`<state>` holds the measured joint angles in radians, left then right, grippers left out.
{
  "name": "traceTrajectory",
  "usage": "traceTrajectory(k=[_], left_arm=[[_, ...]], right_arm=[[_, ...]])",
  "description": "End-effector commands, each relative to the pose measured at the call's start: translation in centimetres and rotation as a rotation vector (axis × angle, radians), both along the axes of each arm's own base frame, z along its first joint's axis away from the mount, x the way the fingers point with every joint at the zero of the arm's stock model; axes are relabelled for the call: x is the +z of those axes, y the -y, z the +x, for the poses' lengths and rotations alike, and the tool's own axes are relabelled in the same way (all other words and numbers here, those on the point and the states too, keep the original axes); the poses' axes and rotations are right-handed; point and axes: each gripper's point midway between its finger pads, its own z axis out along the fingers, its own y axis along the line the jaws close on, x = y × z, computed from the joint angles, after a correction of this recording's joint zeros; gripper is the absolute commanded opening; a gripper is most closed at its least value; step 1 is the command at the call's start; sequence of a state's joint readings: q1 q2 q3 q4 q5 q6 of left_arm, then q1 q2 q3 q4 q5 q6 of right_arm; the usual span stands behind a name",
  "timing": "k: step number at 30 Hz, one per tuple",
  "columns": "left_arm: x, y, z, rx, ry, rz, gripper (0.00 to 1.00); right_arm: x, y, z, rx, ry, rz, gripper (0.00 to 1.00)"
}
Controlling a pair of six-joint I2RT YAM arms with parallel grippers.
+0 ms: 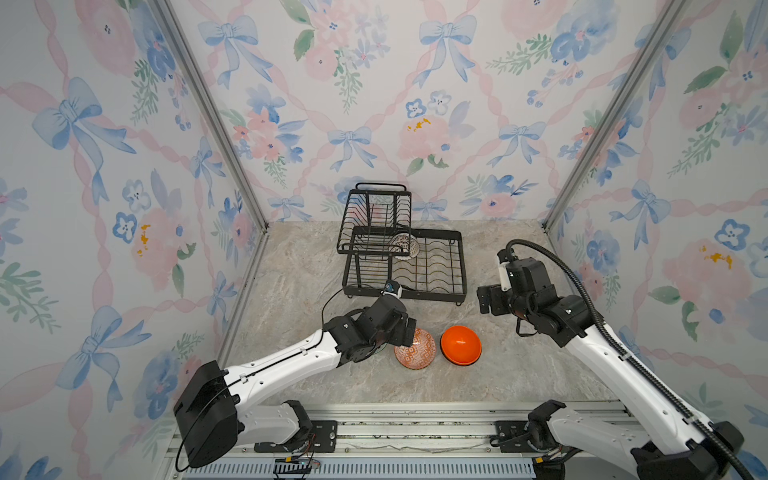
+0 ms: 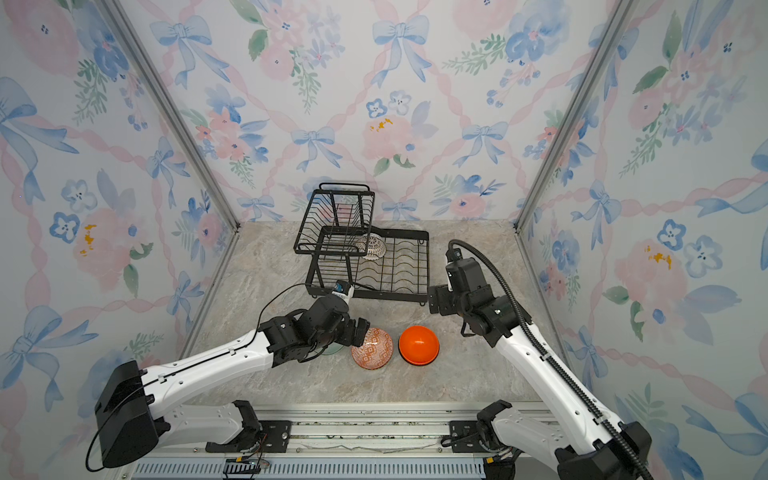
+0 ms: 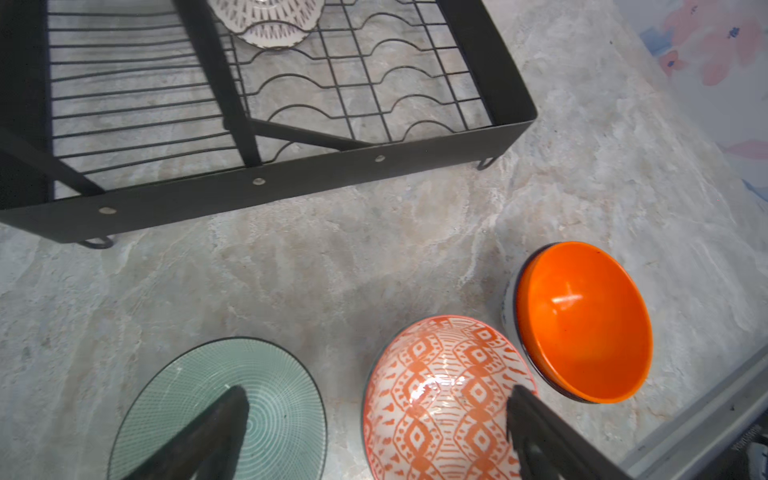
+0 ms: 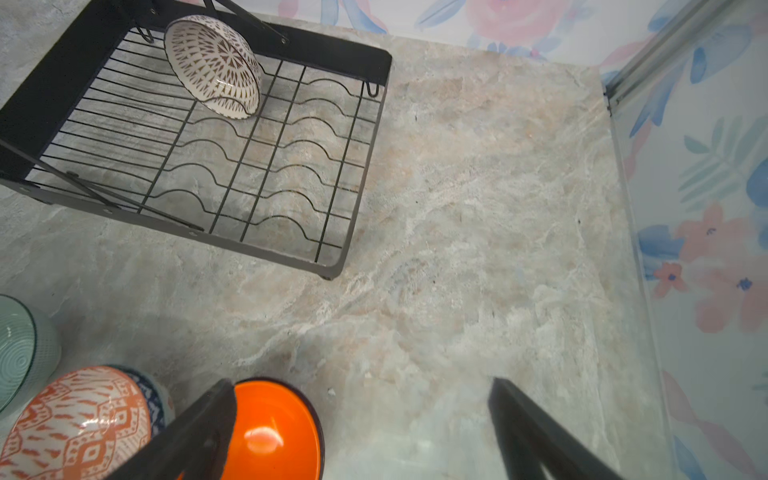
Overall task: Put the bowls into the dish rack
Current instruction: 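Release the white bowl and pull the right gripper back from the rack, then grasp the rim of the solid orange bowl with the left gripper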
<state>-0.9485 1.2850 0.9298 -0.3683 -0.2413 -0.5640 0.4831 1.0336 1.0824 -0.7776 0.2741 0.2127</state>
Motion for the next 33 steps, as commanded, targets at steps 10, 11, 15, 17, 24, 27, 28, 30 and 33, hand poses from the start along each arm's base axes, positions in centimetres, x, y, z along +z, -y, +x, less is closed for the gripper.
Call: traceTrajectory(k=[10,11,15,17,24,27,28,30,33], left_arm=[[-2.3,9.6,-2.1,-0.251,-0.071,0.070,0.95],[-2.5,10.0,-2.0,-0.256,-0.077,0.073,0.94],[-3.3,11.5,-1.7,-0.280,-0.094,0.082,0.84],[-3.8,12.0,-1.5,-0.292,-0.103,0.090,0.76],[-6.2,13.3,-1.4,-0.312,-0.149,0.126,0.58],[-7.0,13.0,-0.9,-0.284,-0.151,0.161,0.55],[-7.3,12.9,-0.8,-0.278,-0.149,0.175,0.55],[-7.5,12.6,-0.4,-0.260,-0.138,0.201,0.53],[-7.7,12.2,0.0,-0.243,-0.128,0.224,0.52]], right_arm=[[-3.4,4.8,-5.0,-0.185,-0.213,-0.033,0.97],[-3.5,5.0,-5.0,-0.192,-0.218,-0.029,0.97],[-3.7,5.3,-4.9,-0.207,-0.229,-0.016,0.97],[-3.9,5.3,-4.7,-0.208,-0.231,-0.008,0.97],[-4.5,5.3,-4.3,-0.201,-0.243,0.008,0.97],[-4.4,5.3,-4.2,-0.195,-0.241,0.013,0.97],[-4.5,5.2,-4.2,-0.192,-0.244,0.012,0.97],[-4.4,5.3,-4.2,-0.193,-0.239,0.014,0.97],[-4.3,5.3,-4.2,-0.193,-0.237,0.021,0.97]])
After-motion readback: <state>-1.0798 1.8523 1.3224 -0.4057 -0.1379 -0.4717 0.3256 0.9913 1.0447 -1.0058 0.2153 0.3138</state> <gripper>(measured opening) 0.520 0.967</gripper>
